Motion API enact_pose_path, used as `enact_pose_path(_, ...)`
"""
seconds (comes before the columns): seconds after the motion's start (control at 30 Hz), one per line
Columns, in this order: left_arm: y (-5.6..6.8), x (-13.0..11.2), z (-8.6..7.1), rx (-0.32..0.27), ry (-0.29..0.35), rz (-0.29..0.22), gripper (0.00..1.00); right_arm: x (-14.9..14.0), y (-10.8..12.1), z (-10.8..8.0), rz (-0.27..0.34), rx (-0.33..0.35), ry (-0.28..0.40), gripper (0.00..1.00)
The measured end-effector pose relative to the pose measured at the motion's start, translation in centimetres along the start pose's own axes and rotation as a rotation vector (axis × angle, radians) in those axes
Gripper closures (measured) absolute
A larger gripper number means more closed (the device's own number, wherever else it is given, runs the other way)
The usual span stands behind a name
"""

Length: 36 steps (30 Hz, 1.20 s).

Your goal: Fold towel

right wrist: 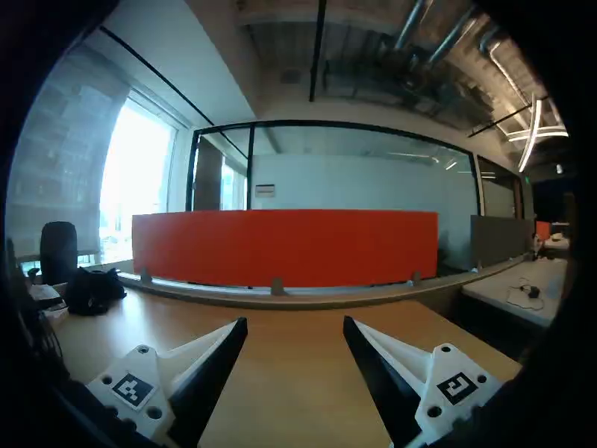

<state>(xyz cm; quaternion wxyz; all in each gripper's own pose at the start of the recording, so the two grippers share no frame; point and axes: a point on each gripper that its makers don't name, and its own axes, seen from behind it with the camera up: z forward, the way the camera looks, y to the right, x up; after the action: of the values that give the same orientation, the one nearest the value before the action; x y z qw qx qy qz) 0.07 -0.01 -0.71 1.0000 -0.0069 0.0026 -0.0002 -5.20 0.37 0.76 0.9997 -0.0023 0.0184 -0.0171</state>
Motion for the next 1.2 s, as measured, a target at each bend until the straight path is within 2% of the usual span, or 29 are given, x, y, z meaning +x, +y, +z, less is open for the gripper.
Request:
enact_pose_path(0.47, 0.1, 0.0, 0.1, 0.000, 0.000, 0.000, 0.04, -4.7, 1.3, 0.6, 0.002, -0.025, 0.003, 0.01)
enact_pose_path(1.0, 0.1, 0.0, 0.0, 0.000, 0.000, 0.000, 0.04, -7.9, 2.2, 1.5, 0.015, -0.058, -0.019, 0.01)
enact_pose_path(1.2, 0.1, 0.0, 0.0, 0.000, 0.000, 0.000, 0.04, -8.7, 1.6, 1.4, 0.005, -0.044, -0.023, 0.01)
